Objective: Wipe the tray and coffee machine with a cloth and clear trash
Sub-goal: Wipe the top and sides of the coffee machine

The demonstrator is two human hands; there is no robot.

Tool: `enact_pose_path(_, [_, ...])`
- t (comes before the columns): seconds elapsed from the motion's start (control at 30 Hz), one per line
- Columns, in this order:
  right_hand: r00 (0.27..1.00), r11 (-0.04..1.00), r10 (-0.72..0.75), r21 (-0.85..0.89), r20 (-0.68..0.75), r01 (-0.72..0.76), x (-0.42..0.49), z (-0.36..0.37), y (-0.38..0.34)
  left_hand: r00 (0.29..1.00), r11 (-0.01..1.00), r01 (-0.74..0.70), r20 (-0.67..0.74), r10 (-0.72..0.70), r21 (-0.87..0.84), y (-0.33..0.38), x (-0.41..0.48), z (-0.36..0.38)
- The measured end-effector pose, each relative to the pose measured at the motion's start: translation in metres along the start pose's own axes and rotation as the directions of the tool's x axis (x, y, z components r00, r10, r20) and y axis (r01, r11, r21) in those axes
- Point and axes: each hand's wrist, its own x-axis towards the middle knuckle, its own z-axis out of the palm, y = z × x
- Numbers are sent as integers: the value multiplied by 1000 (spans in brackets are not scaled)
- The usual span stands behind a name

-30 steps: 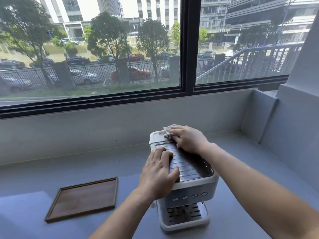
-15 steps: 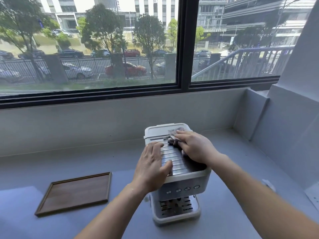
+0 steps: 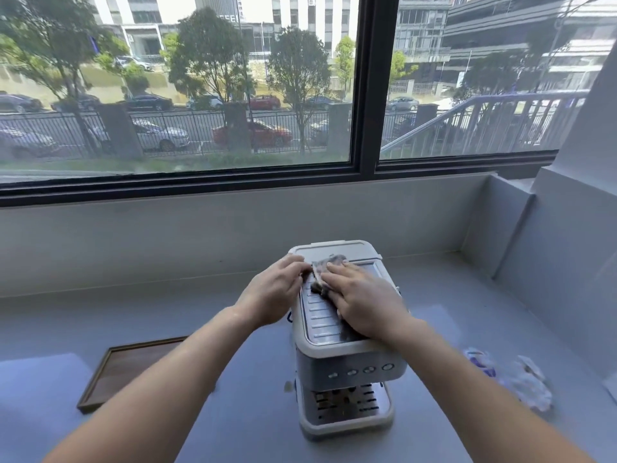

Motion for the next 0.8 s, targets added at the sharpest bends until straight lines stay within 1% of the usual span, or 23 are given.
enact_pose_path(0.07, [988, 987, -155, 46, -24, 155, -19, 2, -12, 999, 999, -46, -21, 46, -7, -9, -6, 6])
enact_pose_path(0.13, [941, 942, -326, 45, -94, 331, -37, 2, -25, 996, 997, -66, -63, 63, -44, -13, -9, 10])
enact_pose_path(0.17, [914, 918, -392, 27, -101, 397, -43, 2, -29, 994, 996, -76, -79, 72, -48, -14, -10, 11])
enact_pose_path(0.2, [905, 905, -420, 33, -71, 423, -46, 4, -30, 992, 995, -87, -91, 83, -44, -15, -9, 12])
enact_pose_path(0.27, [920, 918, -392, 70, 0, 391, -46, 2, -23, 991, 994, -106, -85, 103, -30, -17, -9, 12])
enact_pose_path(0.33, [952, 948, -304, 85, -36, 306, -36, -4, -14, 991, 992, -122, -61, 121, -11, -18, -8, 12])
enact_pose_path(0.4, [979, 979, -196, 54, -63, 199, -26, -10, -11, 993, 995, -103, -66, 101, -20, -18, -9, 13])
enact_pose_path(0.43, [984, 985, -165, 47, -65, 168, -24, -10, -15, 994, 996, -87, -74, 84, -33, -18, -9, 14])
enact_pose_path(0.47, [982, 983, -173, 48, -80, 177, -26, -9, -21, 994, 996, -80, -82, 76, -44, -18, -8, 15])
enact_pose_path(0.5, [971, 973, -221, 45, -96, 226, -31, -6, -30, 993, 995, -81, -89, 76, -50, -19, -8, 17])
enact_pose_path(0.57, [918, 922, -381, 18, -110, 386, -44, 0, -46, 993, 995, -75, -101, 68, -69, -22, -6, 19])
enact_pose_path(0.63, [864, 868, -497, -48, -83, 494, -53, 7, -56, 992, 995, -56, -118, 46, -87, -24, -4, 22])
enact_pose_path(0.7, [852, 851, -518, -148, -78, 504, -56, 6, -61, 990, 995, -54, -131, 43, -84, -24, -3, 23])
enact_pose_path(0.77, [835, 825, -541, -260, -103, 502, -60, 3, -62, 991, 996, -58, -120, 50, -62, -24, -3, 21])
enact_pose_path(0.8, [821, 810, -560, -283, -112, 514, -65, 4, -61, 992, 997, -63, -109, 57, -51, -24, -3, 20])
